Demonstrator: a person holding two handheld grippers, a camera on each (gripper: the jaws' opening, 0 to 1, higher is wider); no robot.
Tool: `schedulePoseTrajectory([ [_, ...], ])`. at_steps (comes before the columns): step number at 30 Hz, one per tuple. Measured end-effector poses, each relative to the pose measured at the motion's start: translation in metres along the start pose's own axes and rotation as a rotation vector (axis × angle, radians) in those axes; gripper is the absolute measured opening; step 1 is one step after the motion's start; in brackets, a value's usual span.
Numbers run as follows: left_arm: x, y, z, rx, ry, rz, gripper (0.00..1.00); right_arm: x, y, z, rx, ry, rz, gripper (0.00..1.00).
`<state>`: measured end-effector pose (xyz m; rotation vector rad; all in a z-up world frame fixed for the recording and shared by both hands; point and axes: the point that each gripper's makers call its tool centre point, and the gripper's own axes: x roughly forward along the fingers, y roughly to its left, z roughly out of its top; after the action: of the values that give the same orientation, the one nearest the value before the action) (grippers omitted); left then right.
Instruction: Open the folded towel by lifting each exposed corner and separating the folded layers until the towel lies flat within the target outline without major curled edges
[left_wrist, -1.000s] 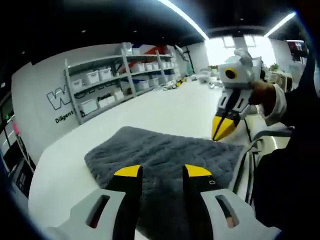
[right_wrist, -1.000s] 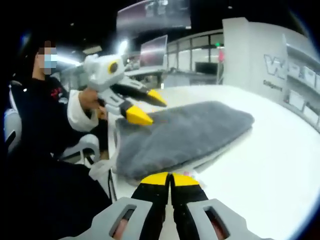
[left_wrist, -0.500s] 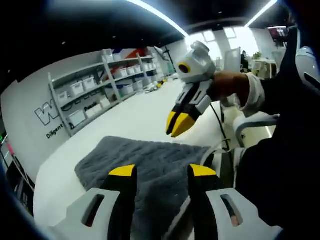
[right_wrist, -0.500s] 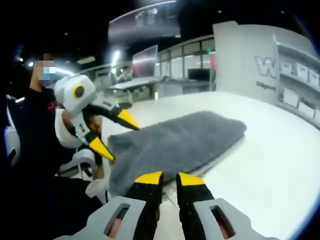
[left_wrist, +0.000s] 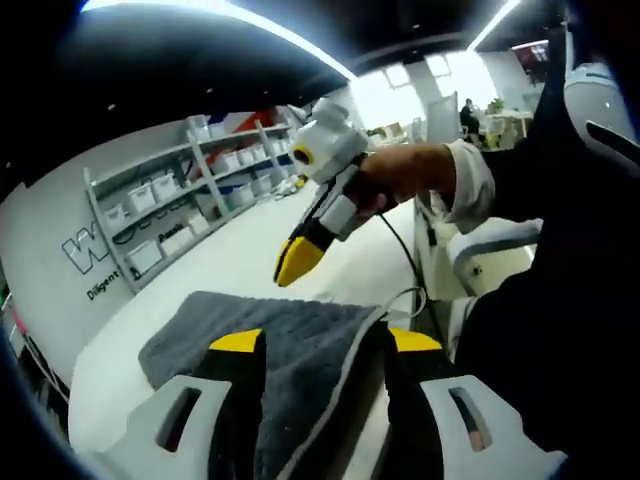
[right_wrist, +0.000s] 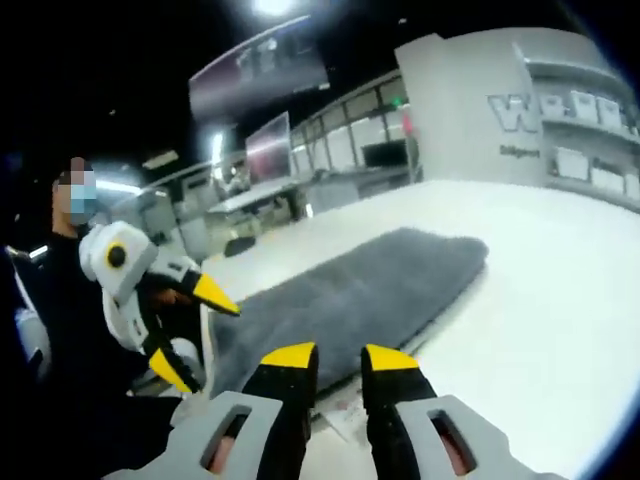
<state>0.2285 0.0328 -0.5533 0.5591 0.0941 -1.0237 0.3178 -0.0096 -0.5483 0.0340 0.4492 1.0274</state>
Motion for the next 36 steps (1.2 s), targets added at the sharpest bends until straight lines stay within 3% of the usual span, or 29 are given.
schedulePoseTrajectory([
  [7, 0.008, -0.013, 0.001, 0.063, -0.031, 0.012, 0.49, 0.004, -0.008, 0.011, 0.047, -0.031, -0.017, 0.24],
  [10, 0.011, -0.011, 0.000, 0.115, -0.048, 0.055, 0.48, 0.007, -0.011, 0.012, 0.049, -0.029, -0.032, 0.27],
  [15, 0.014, -0.015, 0.002, 0.120, -0.090, 0.079, 0.45, 0.010, -0.013, 0.013, 0.067, -0.027, -0.028, 0.31],
  [19, 0.017, -0.023, 0.003, 0.105, -0.096, 0.063, 0.41, 0.012, -0.015, 0.014, 0.093, -0.025, -0.021, 0.34],
  [24, 0.019, -0.027, 0.003, 0.150, -0.092, 0.076, 0.36, 0.014, -0.024, 0.021, 0.128, -0.035, -0.027, 0.35],
  [33, 0.020, -0.025, 0.006, 0.160, -0.131, 0.110, 0.28, 0.017, -0.032, 0.027, 0.125, -0.027, -0.041, 0.35],
  [35, 0.019, -0.023, 0.010, 0.125, -0.157, 0.127, 0.24, 0.018, -0.033, 0.029, 0.122, -0.029, -0.045, 0.35],
  [36, 0.019, -0.023, 0.011, 0.071, -0.176, 0.129, 0.23, 0.019, -0.035, 0.030, 0.122, -0.028, -0.050, 0.35],
])
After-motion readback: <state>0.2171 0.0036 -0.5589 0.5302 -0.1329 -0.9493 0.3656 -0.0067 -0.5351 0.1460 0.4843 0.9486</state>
